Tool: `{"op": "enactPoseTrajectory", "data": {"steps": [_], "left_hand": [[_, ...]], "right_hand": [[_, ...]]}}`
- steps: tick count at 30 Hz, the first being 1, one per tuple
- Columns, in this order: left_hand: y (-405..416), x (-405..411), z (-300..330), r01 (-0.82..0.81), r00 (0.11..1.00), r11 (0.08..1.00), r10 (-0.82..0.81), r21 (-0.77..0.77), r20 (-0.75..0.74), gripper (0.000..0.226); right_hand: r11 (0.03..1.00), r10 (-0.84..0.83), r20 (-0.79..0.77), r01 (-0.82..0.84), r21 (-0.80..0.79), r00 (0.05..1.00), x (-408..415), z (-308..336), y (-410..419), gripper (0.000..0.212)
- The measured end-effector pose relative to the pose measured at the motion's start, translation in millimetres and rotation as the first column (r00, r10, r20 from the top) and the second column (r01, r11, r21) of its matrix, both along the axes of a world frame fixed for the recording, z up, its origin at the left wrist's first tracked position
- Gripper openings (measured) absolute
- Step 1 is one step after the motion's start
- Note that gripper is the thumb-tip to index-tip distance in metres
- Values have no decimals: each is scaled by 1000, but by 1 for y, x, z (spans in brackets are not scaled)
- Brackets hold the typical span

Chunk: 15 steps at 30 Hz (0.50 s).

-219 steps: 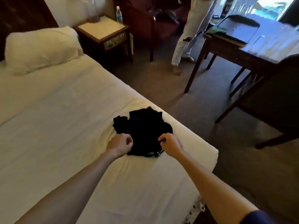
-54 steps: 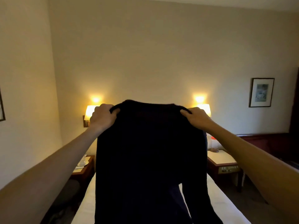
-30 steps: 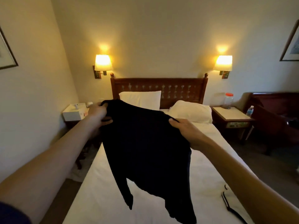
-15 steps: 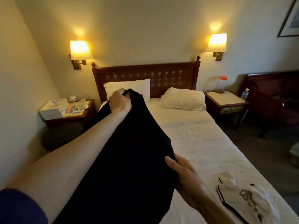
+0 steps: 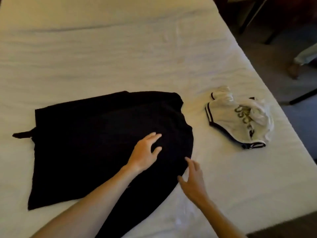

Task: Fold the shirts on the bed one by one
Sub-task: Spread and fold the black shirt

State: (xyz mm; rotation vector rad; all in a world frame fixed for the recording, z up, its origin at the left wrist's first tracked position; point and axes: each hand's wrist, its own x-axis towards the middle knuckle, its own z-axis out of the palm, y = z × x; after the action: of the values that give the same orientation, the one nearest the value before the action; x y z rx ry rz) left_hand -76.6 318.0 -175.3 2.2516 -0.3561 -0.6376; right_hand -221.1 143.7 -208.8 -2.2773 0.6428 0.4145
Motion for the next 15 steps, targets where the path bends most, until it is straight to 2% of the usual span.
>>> {"op": "enactPoseTrajectory", "data": {"steps": [1,3,5,7,8,9,11,15], "left_hand": [[21,-22,-21,12,1000,996,-13,86,10,51],[63,-55,-49,28,998,970,-40,242,47,52],[96,-75,-65,96,990,913,-129,395,57,60],[118,-88,-76,202,971,839,-240,506,10,73],[126,-94,-82,251,958,800,-286,544,-21,78],[133,-99,-89,284,947,768,-318,575,-43,82],[141,-104,-103,282,939,737,-343,614,-20,82],[137,-100,-119,131,955,821,-254,556,150,59]], "right_hand": [[989,145,-9,-145,-18,989,-15,-16,18,72],[901,429,-80,-433,-41,900,-35,-40,45,78],[739,658,-143,-671,-62,739,-45,-56,64,90],[578,787,-179,-807,-121,591,-50,-67,75,98],[554,794,-198,-818,-154,574,-50,-69,79,97],[569,774,-204,-800,-189,599,-49,-71,81,91],[619,744,-87,-732,-285,663,-45,-78,81,69],[736,666,213,-584,-342,715,-31,-87,76,34]]}}
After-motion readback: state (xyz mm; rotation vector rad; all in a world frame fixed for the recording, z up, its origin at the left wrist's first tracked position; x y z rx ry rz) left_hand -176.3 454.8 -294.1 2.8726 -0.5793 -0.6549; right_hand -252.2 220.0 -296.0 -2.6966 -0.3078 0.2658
